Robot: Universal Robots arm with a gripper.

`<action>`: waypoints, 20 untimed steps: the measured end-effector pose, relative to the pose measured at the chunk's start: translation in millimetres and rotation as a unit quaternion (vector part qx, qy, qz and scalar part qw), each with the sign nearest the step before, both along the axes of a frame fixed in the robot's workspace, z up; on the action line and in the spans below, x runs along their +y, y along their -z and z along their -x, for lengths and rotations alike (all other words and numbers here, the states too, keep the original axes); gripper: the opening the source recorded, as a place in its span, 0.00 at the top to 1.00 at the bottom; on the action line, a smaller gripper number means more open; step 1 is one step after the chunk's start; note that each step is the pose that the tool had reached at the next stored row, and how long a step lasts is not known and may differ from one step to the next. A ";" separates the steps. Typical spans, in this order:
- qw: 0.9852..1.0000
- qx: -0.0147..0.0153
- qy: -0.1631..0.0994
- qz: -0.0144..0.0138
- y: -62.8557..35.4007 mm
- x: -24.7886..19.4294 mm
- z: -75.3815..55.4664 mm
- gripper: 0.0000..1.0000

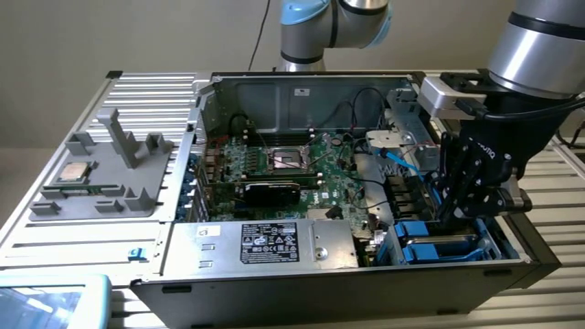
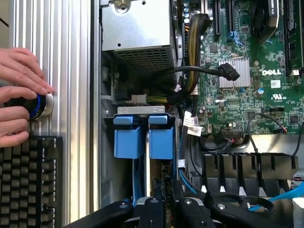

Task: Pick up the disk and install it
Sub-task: 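Insert the first disk wire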

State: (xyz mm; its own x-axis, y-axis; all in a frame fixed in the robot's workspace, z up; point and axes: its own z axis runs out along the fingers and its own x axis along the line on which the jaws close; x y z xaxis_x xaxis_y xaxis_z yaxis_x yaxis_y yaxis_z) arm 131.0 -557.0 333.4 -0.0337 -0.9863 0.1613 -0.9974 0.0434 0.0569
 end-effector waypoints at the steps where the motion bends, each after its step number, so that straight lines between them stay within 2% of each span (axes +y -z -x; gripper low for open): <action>1: 1.000 0.000 0.000 0.001 0.5 0.0 0.0 0.84; 5: 1.000 0.000 0.000 0.003 0.9 1.0 0.0 0.84; 8: 1.000 -0.001 0.000 0.004 0.9 2.9 0.0 0.84; 20: 1.000 -0.001 0.002 0.005 2.6 3.2 0.8 0.84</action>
State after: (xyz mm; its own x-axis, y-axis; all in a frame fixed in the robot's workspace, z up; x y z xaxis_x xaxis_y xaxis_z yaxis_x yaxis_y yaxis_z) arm 130.2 -553.8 330.8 -0.0370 -0.9847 0.1701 -0.9974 0.0469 0.0545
